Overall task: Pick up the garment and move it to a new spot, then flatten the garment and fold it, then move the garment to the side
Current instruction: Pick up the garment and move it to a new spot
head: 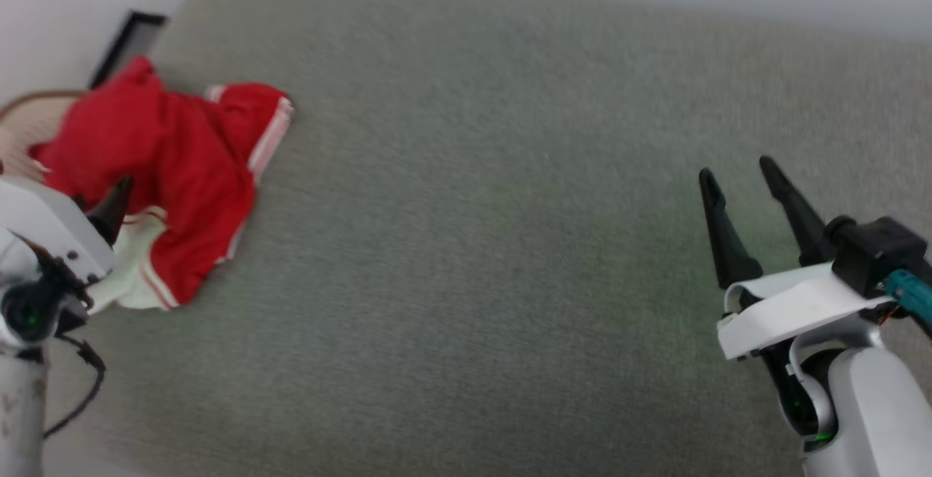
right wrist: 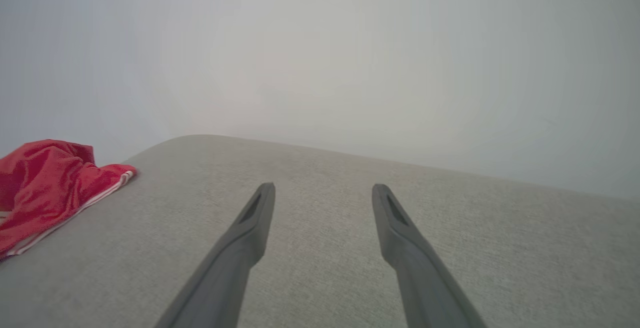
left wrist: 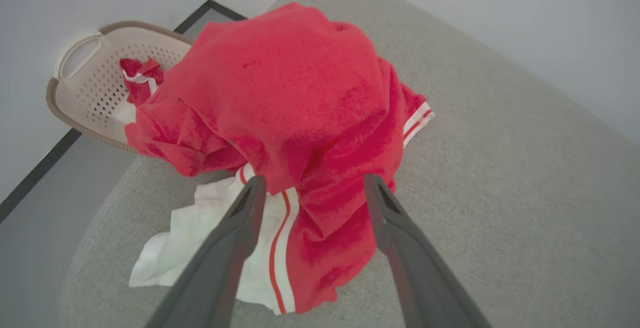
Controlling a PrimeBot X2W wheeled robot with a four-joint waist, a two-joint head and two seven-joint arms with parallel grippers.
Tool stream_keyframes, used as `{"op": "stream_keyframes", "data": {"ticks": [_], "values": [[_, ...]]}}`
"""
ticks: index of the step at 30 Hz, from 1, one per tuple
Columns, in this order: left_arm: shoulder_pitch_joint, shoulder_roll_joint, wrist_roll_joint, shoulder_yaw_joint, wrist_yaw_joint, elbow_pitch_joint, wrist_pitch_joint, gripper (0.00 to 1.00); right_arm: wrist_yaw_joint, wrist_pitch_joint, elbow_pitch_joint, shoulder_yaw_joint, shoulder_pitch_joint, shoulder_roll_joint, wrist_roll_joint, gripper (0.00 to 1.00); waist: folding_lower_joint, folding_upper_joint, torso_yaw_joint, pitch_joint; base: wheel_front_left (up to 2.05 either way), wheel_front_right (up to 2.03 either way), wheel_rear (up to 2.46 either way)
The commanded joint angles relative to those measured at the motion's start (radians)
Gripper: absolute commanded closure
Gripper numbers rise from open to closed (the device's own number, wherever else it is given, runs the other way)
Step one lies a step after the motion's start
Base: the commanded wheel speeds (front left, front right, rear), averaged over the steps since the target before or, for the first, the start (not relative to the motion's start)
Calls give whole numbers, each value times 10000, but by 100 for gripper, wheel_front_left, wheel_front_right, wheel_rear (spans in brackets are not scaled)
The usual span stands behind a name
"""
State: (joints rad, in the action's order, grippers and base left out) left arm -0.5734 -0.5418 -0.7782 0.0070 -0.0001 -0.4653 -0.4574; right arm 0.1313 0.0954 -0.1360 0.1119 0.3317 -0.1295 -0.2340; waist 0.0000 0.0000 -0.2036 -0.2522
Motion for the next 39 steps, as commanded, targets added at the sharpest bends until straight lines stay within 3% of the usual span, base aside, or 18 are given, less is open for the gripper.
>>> {"op": "stream_keyframes", "data": {"ticks": [1, 10, 22, 23, 24, 25, 26, 39], "values": [[-511, -103, -43, -111, 60, -556, -380, 0, -10, -87, 216, -31, 171, -70, 50, 0, 0, 0, 797, -1236, 0, 0, 0], [-2335, -490, 306, -756, -234, -3639, -1341, 0, -10, -389, 1031, -200, 353, -90, 99, 0, 0, 0, 1322, -2350, 0, 0, 0], [-3227, 142, 350, -1103, -791, -6379, -670, 0, -10, -450, 1062, -257, 442, 16, 96, 0, 0, 0, 1470, -2453, 0, 0, 0], [-3305, 119, 385, -1134, -858, -6512, -591, 31, -10, -446, 1042, -253, 442, 23, 102, 0, 0, 0, 1450, -2397, 0, 0, 0], [-3305, 119, 385, -1134, -858, -6512, -591, 31, -10, -446, 1042, -253, 442, 23, 102, 0, 0, 0, 1450, -2397, 0, 0, 0], [-3399, 86, 351, -1127, -917, -6611, -520, 84, -10, -441, 1007, -255, 427, 26, 108, 0, 0, 0, 1427, -2329, 0, 0, 0], [-3570, -61, 354, -1150, -988, -6867, -533, 100, -10, -393, 941, -272, 373, 40, 84, 0, 0, 0, 1372, -2164, 0, 0, 0], [-4359, -1404, 810, -1627, -1271, -6543, 958, 100, -10, 25, 242, -187, -158, 202, -299, 0, 0, 0, 1007, -537, 0, 0, 0]]}}
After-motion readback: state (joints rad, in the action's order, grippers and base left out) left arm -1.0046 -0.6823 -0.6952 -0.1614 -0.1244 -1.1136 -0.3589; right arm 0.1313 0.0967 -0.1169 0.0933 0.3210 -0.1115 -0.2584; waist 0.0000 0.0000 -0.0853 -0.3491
